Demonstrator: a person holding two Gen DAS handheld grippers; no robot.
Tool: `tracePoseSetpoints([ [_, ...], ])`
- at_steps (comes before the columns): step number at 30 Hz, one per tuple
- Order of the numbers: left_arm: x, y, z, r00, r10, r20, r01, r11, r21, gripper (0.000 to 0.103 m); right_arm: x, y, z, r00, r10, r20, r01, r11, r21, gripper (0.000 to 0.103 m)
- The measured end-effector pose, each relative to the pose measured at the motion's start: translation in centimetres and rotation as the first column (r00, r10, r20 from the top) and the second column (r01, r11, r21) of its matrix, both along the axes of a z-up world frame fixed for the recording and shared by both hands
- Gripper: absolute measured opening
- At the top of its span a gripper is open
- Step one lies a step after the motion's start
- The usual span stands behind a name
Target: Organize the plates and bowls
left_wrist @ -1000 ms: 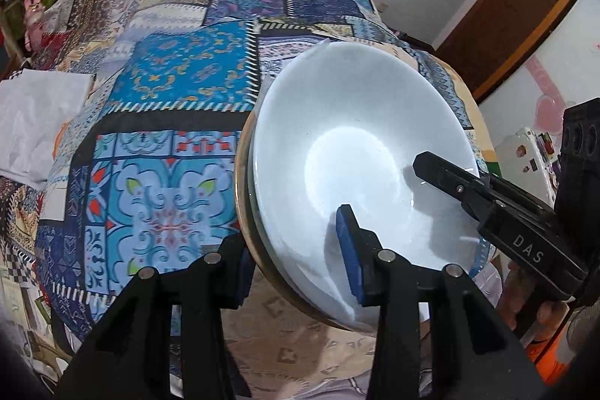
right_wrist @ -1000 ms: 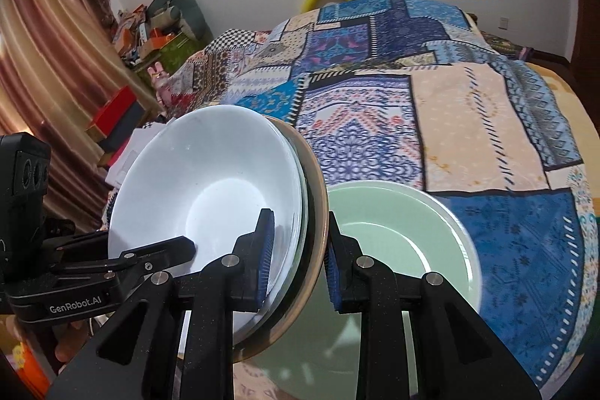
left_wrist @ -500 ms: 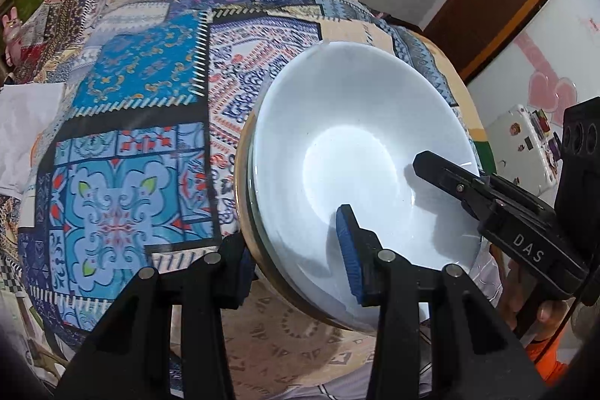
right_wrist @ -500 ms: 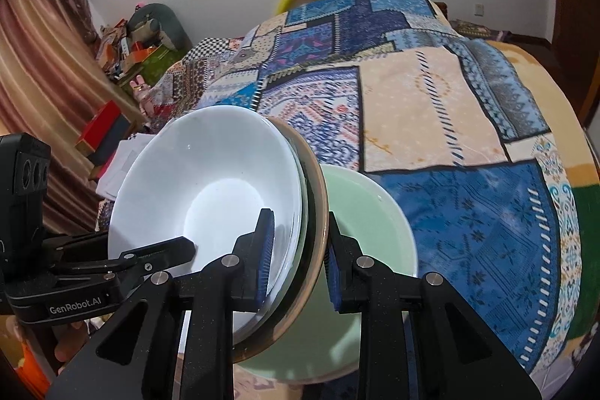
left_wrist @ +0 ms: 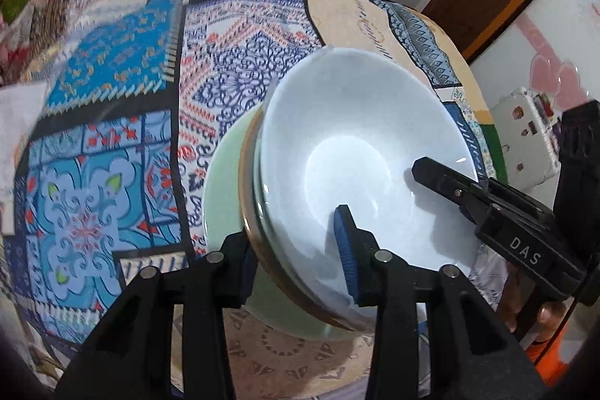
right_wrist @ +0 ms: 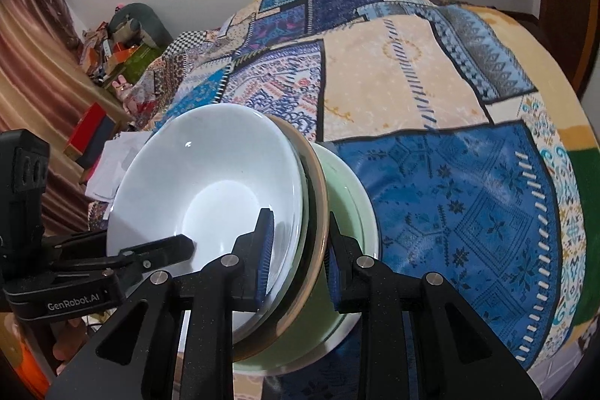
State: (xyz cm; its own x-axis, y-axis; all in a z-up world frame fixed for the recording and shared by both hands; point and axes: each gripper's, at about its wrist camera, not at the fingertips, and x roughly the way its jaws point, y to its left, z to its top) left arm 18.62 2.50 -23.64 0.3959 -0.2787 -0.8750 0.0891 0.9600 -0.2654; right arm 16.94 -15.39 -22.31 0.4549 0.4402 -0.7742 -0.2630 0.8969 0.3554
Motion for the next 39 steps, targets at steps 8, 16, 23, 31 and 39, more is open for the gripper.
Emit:
tracePoseSetpoints([
  [8,0.1,-0.1,-0.1,1.000,0.005,0.022,-0.006,1.000,0.011,0.038,-0.2,-0.5,-0.6,1.000,0.009,-0.007,-0.009,1.000,0.021,0.027],
  [16,-1.3,0.4,2.1,0.996,0.029,0.084,-0.034,0.998,0.052,0.042,-0.9,-1.2,0.9,0.999,-0.014,0.040,0.015,0.999,-0.033,0.048],
  [23,-4.7,1.9,8.3,0.959,0.101,0.266,-0.104,0.995,-0.004,0.059,-3.0,-2.2,6.2,0.983,-0.019,0.181,0.018,1.000,0.008,0.053],
  [31,-11.1,1.6,16.5,0.832,0.122,0.541,-0.146,0.989,0.002,0.072,-8.0,-2.2,13.6,0.908,0.001,0.419,-0.017,0.999,0.035,0.053],
  [39,-16.9,0.4,20.9,0.658,0.119,0.743,-0.236,0.970,0.054,0.101,-11.9,-2.2,17.1,0.812,0.006,0.584,-0.034,0.999,0.036,0.073],
])
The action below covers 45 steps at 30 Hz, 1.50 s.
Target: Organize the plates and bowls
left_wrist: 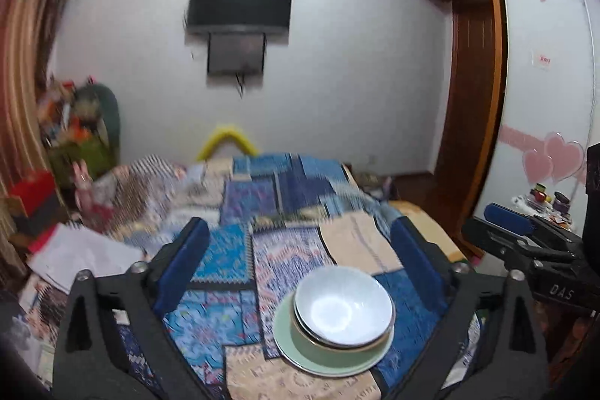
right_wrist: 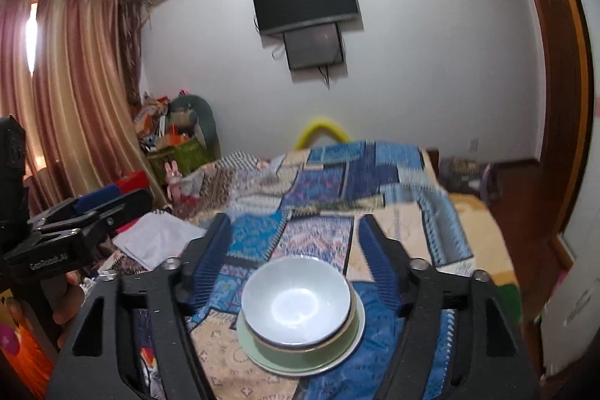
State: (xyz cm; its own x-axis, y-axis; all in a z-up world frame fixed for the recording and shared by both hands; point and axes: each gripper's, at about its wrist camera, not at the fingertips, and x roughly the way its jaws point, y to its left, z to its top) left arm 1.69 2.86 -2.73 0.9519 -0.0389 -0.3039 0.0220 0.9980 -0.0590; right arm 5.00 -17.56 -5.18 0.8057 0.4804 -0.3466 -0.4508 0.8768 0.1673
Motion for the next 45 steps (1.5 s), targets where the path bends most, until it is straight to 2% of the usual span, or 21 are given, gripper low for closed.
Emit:
tracePoseSetpoints([
  [5,-1.9,-0.4,0.4,0.998,0.024,0.053,-0.025,0.999,0.025,0.103,-1.3,0.0,0.6,0.998,-0.007,0.061,0.007,1.000,-0.009,0.086],
  [11,-2.2,-0.5,0.0,0.999,0.023,0.043,-0.024,0.999,0.026,0.103,-2.0,0.0,0.5,0.996,-0.010,0.093,0.011,1.000,-0.011,0.103],
  [45,-2.2,-0.3,-0.8,1.000,-0.009,0.019,0.009,1.000,-0.004,0.103,-2.9,-0.3,0.3,0.995,-0.019,0.100,0.018,1.000,0.010,0.103],
])
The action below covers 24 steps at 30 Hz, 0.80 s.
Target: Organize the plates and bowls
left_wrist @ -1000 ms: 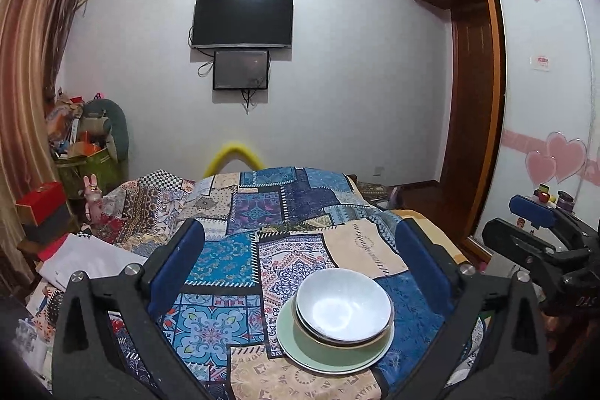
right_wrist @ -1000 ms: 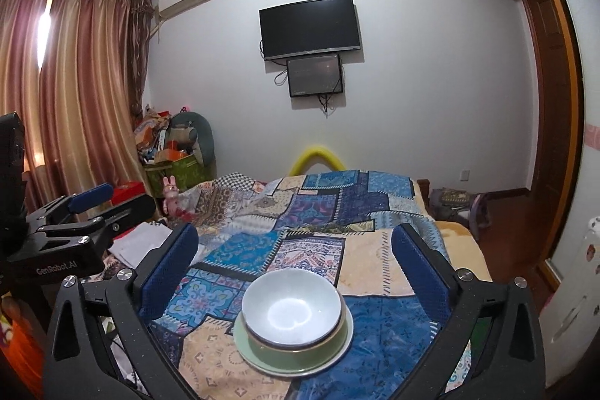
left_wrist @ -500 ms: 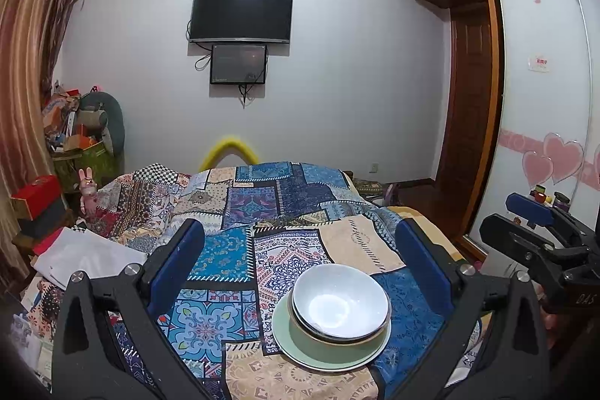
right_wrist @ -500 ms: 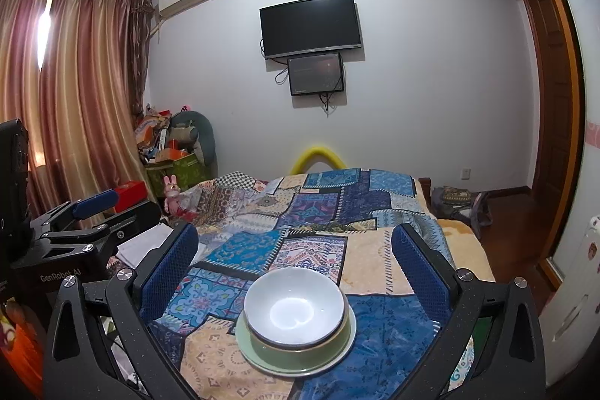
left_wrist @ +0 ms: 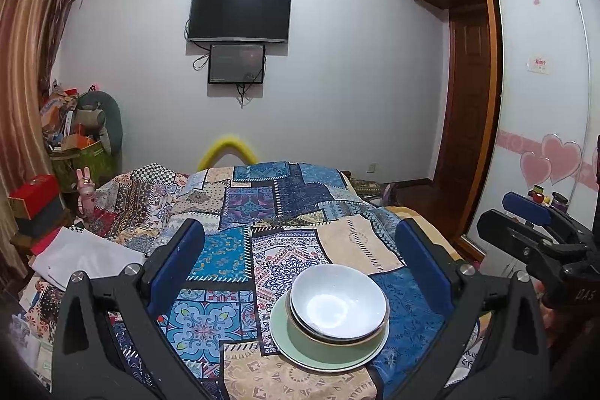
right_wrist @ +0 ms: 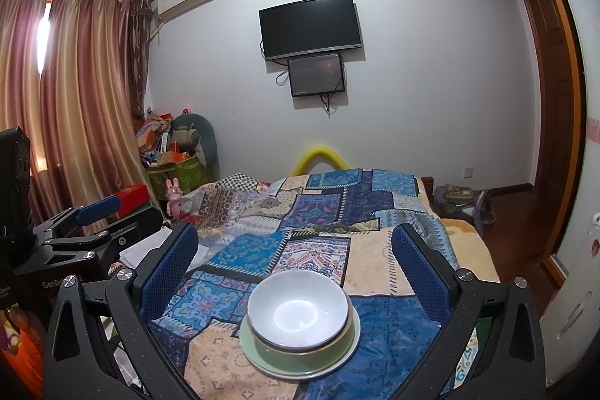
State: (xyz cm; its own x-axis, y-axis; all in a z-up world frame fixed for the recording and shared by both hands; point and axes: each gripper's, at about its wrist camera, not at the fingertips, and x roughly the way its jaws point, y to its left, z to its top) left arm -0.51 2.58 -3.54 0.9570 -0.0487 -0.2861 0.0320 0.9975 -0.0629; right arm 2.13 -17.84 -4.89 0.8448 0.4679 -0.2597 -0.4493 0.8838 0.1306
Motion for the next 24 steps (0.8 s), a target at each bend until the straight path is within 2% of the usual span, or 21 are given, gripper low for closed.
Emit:
tracePoseSetpoints([
  [24,0.00,0.03,0.09,1.000,-0.020,-0.003,0.020,1.000,-0.017,0.103,0.30,-0.02,0.28,1.000,0.006,-0.007,-0.006,1.000,0.008,0.103],
])
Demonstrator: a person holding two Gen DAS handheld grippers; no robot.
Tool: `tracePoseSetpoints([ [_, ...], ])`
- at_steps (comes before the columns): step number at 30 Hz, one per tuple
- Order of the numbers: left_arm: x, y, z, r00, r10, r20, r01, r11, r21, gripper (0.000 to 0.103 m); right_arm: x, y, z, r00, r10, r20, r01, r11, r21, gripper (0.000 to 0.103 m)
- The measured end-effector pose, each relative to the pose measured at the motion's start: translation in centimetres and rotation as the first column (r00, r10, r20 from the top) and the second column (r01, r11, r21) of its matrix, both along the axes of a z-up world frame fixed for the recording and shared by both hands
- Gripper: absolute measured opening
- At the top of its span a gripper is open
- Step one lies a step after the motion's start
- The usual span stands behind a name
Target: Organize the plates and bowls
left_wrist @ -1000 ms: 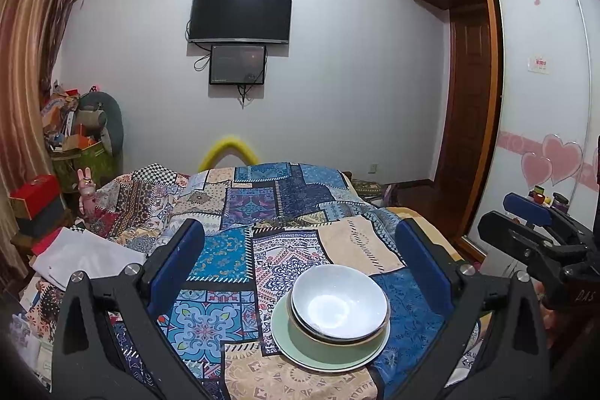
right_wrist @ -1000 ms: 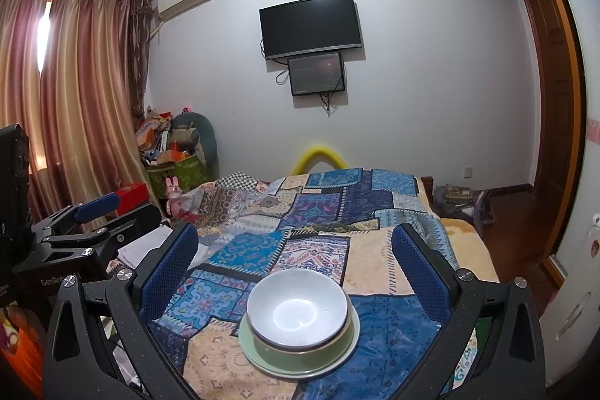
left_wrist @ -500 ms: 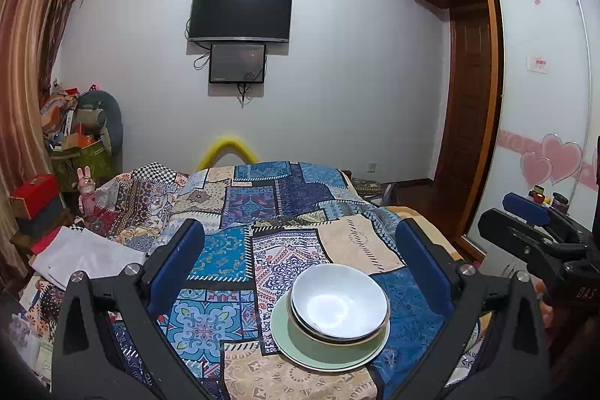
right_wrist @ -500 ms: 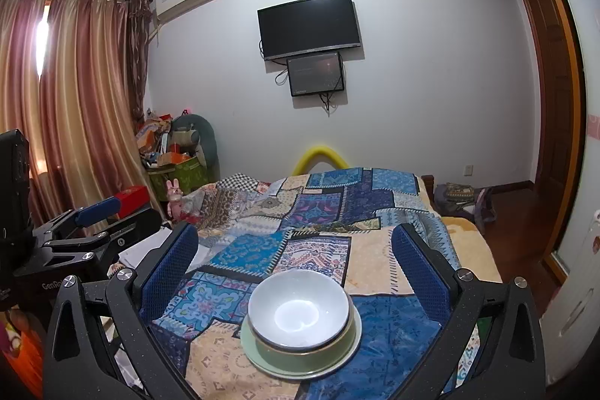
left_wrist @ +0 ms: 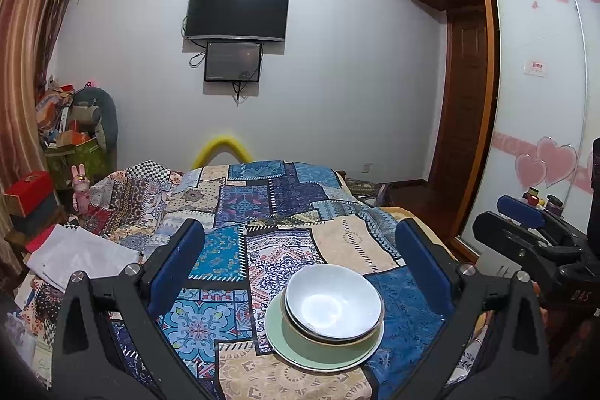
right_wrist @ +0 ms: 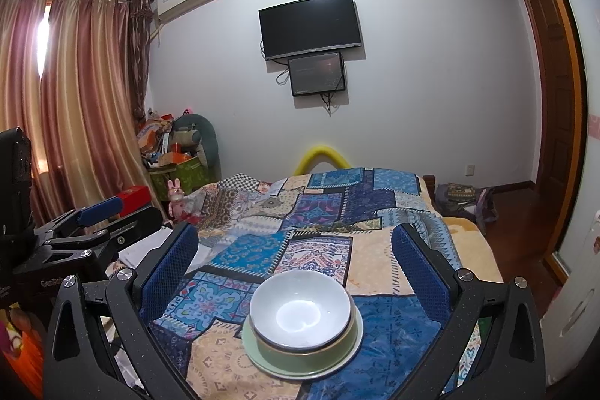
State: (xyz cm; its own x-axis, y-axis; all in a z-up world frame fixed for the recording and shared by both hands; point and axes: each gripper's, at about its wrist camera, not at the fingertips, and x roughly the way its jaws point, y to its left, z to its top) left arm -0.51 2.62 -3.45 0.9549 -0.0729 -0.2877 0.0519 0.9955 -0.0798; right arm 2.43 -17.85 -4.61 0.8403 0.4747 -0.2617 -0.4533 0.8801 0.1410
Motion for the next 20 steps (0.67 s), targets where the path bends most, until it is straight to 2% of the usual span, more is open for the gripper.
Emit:
tracePoseSetpoints([
  [12,0.26,-0.76,-0.32,1.000,-0.026,-0.008,0.026,0.999,0.026,0.103,0.32,-0.02,-0.11,1.000,0.013,-0.020,-0.013,1.000,0.006,0.103],
  [20,0.64,-0.52,-0.58,0.999,-0.038,-0.029,0.038,0.999,-0.006,0.103,0.56,0.07,-0.22,1.000,0.011,-0.028,-0.011,1.000,0.003,0.103],
])
